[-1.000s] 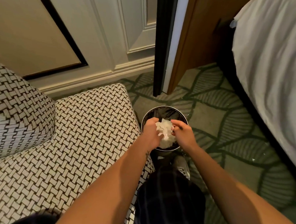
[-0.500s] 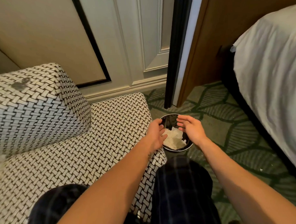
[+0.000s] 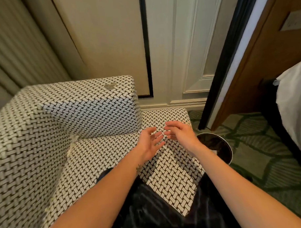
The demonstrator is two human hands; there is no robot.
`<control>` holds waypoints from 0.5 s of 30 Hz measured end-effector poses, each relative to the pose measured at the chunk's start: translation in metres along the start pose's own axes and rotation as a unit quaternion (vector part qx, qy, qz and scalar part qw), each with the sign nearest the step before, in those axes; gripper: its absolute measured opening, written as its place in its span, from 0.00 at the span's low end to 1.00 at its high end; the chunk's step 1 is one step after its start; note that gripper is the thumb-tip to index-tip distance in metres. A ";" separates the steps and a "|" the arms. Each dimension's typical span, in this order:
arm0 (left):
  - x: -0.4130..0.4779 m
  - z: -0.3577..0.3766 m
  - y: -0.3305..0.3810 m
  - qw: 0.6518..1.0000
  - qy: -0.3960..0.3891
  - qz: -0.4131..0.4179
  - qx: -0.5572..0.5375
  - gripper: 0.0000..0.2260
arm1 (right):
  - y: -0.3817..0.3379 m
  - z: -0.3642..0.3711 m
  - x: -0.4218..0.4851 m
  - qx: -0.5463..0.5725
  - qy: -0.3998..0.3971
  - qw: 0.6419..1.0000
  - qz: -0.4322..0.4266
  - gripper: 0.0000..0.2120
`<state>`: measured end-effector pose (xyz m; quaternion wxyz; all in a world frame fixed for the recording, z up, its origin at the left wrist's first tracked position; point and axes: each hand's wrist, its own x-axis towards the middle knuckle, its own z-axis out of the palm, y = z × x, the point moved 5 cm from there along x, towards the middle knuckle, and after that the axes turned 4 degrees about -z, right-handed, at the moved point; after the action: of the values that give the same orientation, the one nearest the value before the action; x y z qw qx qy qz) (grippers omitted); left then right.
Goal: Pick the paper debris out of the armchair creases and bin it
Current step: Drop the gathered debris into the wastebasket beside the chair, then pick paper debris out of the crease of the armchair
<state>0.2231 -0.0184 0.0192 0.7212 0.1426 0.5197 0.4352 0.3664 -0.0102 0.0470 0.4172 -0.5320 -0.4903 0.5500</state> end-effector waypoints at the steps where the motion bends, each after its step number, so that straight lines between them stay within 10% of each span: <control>1: -0.006 -0.021 0.010 1.000 0.009 0.007 -0.017 0.17 | -0.003 0.022 0.001 -0.004 -0.022 1.000 -0.002 0.12; 15: -0.054 -0.288 0.061 0.940 0.222 0.049 -0.255 0.10 | 0.015 0.269 0.022 -0.065 -0.235 0.970 0.022 0.13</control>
<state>-0.0624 -0.0954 -0.0276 0.5775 -0.1216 0.5306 0.6084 0.0981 -0.0165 0.0157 0.2431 -0.4246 -0.5972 0.6356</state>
